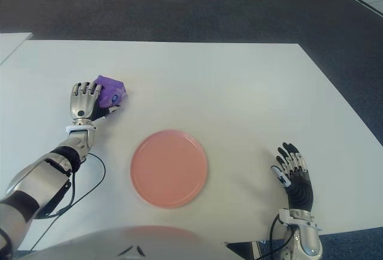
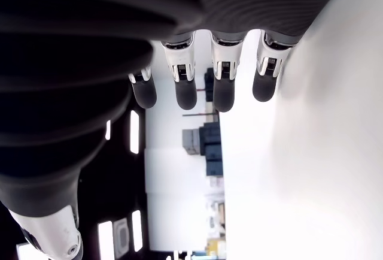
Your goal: Put the tissue paper into the plate.
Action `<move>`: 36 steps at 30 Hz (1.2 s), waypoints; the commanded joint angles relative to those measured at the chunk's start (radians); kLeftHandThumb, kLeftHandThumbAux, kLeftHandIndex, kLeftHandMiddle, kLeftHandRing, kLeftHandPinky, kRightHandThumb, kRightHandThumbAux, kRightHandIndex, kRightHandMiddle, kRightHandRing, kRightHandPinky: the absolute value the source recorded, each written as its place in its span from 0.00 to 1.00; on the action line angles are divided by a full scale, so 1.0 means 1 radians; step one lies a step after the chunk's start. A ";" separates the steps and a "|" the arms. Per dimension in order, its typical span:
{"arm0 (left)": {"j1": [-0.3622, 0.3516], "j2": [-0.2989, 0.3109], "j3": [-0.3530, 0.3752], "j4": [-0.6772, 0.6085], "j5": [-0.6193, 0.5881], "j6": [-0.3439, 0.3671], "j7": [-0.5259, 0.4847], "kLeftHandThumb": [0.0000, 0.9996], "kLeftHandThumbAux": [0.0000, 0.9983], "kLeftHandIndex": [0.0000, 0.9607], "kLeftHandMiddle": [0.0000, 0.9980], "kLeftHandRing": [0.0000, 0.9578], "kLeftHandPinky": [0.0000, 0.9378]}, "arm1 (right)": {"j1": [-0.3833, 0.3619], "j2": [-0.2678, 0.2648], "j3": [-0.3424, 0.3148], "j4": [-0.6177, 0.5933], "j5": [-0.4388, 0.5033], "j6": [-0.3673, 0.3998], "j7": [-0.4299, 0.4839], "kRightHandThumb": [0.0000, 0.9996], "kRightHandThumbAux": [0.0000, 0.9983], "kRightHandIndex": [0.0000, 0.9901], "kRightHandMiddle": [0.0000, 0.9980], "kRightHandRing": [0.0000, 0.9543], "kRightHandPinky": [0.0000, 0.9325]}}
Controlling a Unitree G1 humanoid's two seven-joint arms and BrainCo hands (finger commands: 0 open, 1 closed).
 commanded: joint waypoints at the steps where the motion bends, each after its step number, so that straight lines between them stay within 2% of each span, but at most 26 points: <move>1: 0.029 -0.024 -0.003 0.022 -0.004 -0.004 -0.038 0.18 0.36 0.33 0.28 0.21 0.16 | 0.004 0.011 0.003 0.037 0.006 0.039 0.001 0.02 0.69 0.11 0.12 0.11 0.12; 3: 0.030 -0.024 0.001 0.021 -0.006 -0.003 -0.041 0.17 0.37 0.34 0.29 0.21 0.15 | 0.001 0.009 0.003 0.038 0.006 0.041 0.001 0.02 0.69 0.11 0.12 0.11 0.12; 8: 0.030 -0.022 0.003 0.021 -0.003 -0.004 -0.031 0.18 0.42 0.43 0.40 0.36 0.33 | -0.006 0.007 0.002 0.044 0.005 0.043 0.000 0.02 0.69 0.11 0.12 0.11 0.12; 10: 0.031 -0.016 0.002 0.022 0.000 -0.009 -0.022 0.23 0.48 0.50 0.49 0.47 0.46 | -0.009 0.006 0.002 0.046 0.004 0.044 -0.001 0.02 0.69 0.11 0.12 0.11 0.12; 11: 0.032 -0.011 0.001 0.023 0.002 -0.013 -0.016 0.24 0.49 0.52 0.52 0.50 0.49 | -0.011 0.006 0.001 0.047 0.004 0.045 -0.001 0.02 0.69 0.11 0.12 0.11 0.12; 13: 0.034 -0.006 -0.003 0.026 0.007 -0.013 -0.005 0.35 0.58 0.59 0.62 0.63 0.65 | -0.015 0.005 0.001 0.050 0.003 0.046 -0.001 0.02 0.69 0.11 0.12 0.11 0.12; 16: 0.035 -0.006 -0.013 0.023 0.017 0.000 0.018 0.60 0.66 0.50 0.70 0.70 0.73 | -0.021 0.003 0.000 0.056 0.002 0.046 -0.001 0.02 0.69 0.11 0.12 0.11 0.12; 19: 0.035 -0.009 -0.017 0.023 0.020 0.004 0.021 0.69 0.68 0.48 0.73 0.74 0.75 | -0.026 0.001 -0.001 0.060 0.001 0.047 -0.002 0.02 0.69 0.11 0.12 0.11 0.12; 22: 0.034 -0.010 -0.014 0.024 0.014 -0.002 0.020 0.73 0.69 0.47 0.75 0.76 0.76 | -0.032 0.000 -0.001 0.066 0.000 0.047 -0.002 0.02 0.69 0.11 0.12 0.11 0.12; 29: 0.033 -0.014 -0.008 0.021 0.008 -0.017 0.048 0.75 0.69 0.46 0.76 0.81 0.80 | -0.046 -0.006 -0.001 0.081 -0.001 0.048 -0.003 0.02 0.69 0.11 0.12 0.11 0.12; 36: 0.030 -0.012 -0.014 0.020 0.016 -0.024 0.088 0.75 0.70 0.46 0.76 0.83 0.78 | -0.061 -0.012 -0.001 0.097 -0.003 0.048 -0.006 0.02 0.69 0.11 0.12 0.11 0.12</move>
